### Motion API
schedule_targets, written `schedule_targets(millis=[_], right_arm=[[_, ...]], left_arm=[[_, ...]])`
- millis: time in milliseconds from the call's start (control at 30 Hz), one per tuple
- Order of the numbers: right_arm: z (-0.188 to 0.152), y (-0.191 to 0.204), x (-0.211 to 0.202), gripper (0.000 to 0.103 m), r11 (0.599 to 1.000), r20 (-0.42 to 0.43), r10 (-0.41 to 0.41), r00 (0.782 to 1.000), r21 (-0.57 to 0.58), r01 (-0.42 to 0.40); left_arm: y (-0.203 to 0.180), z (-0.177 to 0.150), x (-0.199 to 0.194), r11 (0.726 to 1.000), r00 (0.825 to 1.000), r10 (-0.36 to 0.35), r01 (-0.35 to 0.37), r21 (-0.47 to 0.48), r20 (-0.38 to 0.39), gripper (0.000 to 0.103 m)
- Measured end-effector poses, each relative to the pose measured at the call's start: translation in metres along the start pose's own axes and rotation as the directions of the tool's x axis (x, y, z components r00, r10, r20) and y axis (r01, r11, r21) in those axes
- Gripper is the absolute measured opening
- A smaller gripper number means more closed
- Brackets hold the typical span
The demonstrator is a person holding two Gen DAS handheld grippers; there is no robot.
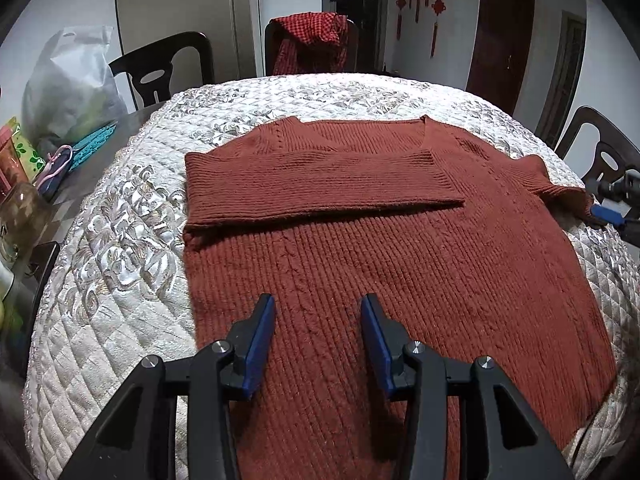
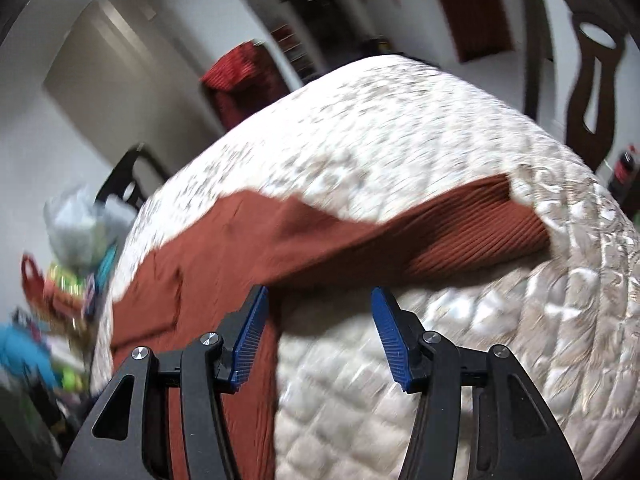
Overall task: Fold small clothes
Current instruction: 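Grasp the other sleeve cuff with the right gripper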
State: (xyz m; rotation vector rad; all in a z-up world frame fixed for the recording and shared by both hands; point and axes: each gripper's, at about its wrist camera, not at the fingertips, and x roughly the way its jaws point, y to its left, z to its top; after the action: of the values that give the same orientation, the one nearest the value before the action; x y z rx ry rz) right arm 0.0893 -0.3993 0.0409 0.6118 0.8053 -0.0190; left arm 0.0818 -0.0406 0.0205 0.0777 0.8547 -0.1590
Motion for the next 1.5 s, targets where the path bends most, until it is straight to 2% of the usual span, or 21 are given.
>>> schedule_targets(millis=[67,167,267,333,400,433,500,533,600,700,833,900,967,1100,1167,1200,1233,1267,1333,1500], right_arm=[[0.010,-0.009,0.002,0.054,0.999,0.011,0.000,1.000,0.055,0.000],[0.024,-0.015,0.008,0.054,0.994,0.010,-0.049,0.999,0.101,0.048],[0.032,-0.021,0.021,0.054,0.987,-0.031,-0.128,0.991,0.096,0.130],[0.030,-0.021,0.026,0.053,0.986,-0.038,-0.152,0.988,0.069,0.155],[0.028,-0.018,0.026,0.040,0.978,-0.026,-0.208,0.978,0.023,0.209],[0.027,-0.018,0.027,0.026,0.975,-0.024,-0.220,0.975,0.014,0.220],[0.029,-0.021,0.028,0.013,0.975,-0.026,-0.220,0.975,0.011,0.221],[0.030,-0.023,0.029,0.010,0.976,-0.025,-0.219,0.975,0.008,0.219],[0.031,-0.023,0.027,0.007,0.978,-0.016,-0.208,0.978,0.003,0.209],[0.035,-0.016,0.014,0.006,0.991,0.051,-0.132,0.990,0.004,0.132],[0.033,-0.008,-0.023,0.006,0.999,0.178,-0.042,0.983,-0.010,0.044],[0.023,-0.012,-0.037,0.006,0.999,0.201,-0.043,0.979,0.008,0.042],[0.011,-0.027,-0.039,0.006,0.997,0.168,-0.049,0.985,0.066,0.038],[-0.014,-0.062,-0.030,0.006,0.983,0.047,-0.054,0.997,0.178,0.045],[-0.019,-0.074,-0.030,0.014,0.970,0.041,-0.025,0.999,0.243,0.014],[-0.019,-0.078,-0.031,0.031,0.965,0.053,-0.015,0.999,0.263,0.000],[-0.019,-0.081,-0.033,0.055,0.960,0.067,-0.007,0.998,0.281,-0.012],[-0.019,-0.082,-0.035,0.062,0.955,0.089,0.007,0.996,0.295,-0.033],[-0.015,-0.082,-0.034,0.064,0.951,0.104,0.024,0.994,0.303,-0.055],[-0.004,-0.085,-0.025,0.063,0.949,0.125,0.003,0.992,0.313,-0.042]], left_arm=[[0.001,0.000,0.001,1.000,1.000,-0.002,0.002,-0.004,-0.002,0.049],[0.001,0.001,0.003,1.000,1.000,-0.006,0.006,-0.010,-0.003,0.051],[0.001,0.001,0.004,1.000,1.000,-0.010,0.010,-0.015,-0.004,0.052],[0.001,0.001,0.004,1.000,1.000,-0.015,0.015,-0.019,-0.004,0.053],[0.003,0.001,0.005,0.999,1.000,-0.022,0.022,-0.026,-0.004,0.054],[0.003,0.001,0.005,0.999,1.000,-0.025,0.025,-0.028,-0.005,0.055],[0.003,0.001,0.005,0.999,0.999,-0.031,0.031,-0.031,-0.005,0.056],[0.003,0.001,0.005,0.999,0.999,-0.034,0.034,-0.031,-0.006,0.057],[0.003,0.002,0.005,0.999,0.999,-0.040,0.039,-0.032,-0.006,0.058],[0.004,0.002,0.005,0.998,0.999,-0.047,0.047,-0.039,-0.004,0.058],[0.005,0.002,0.004,0.998,0.999,-0.051,0.051,-0.043,-0.003,0.058],[0.005,0.001,0.004,0.998,0.999,-0.051,0.051,-0.043,-0.003,0.058],[0.006,0.001,0.004,0.998,0.999,-0.053,0.052,-0.047,-0.002,0.058],[0.007,0.001,0.004,0.998,0.999,-0.048,0.048,-0.042,-0.004,0.058],[0.005,0.001,0.004,0.998,0.999,-0.044,0.043,-0.034,-0.006,0.059],[0.004,0.001,0.004,0.999,0.999,-0.040,0.040,-0.029,-0.007,0.060],[0.004,0.001,0.004,0.999,0.999,-0.037,0.037,-0.026,-0.008,0.060],[0.003,0.001,0.005,0.999,0.999,-0.035,0.035,-0.025,-0.008,0.060],[0.003,0.001,0.005,0.999,0.999,-0.036,0.036,-0.026,-0.008,0.060],[0.003,0.001,0.004,0.999,0.999,-0.036,0.036,-0.032,-0.006,0.060]])
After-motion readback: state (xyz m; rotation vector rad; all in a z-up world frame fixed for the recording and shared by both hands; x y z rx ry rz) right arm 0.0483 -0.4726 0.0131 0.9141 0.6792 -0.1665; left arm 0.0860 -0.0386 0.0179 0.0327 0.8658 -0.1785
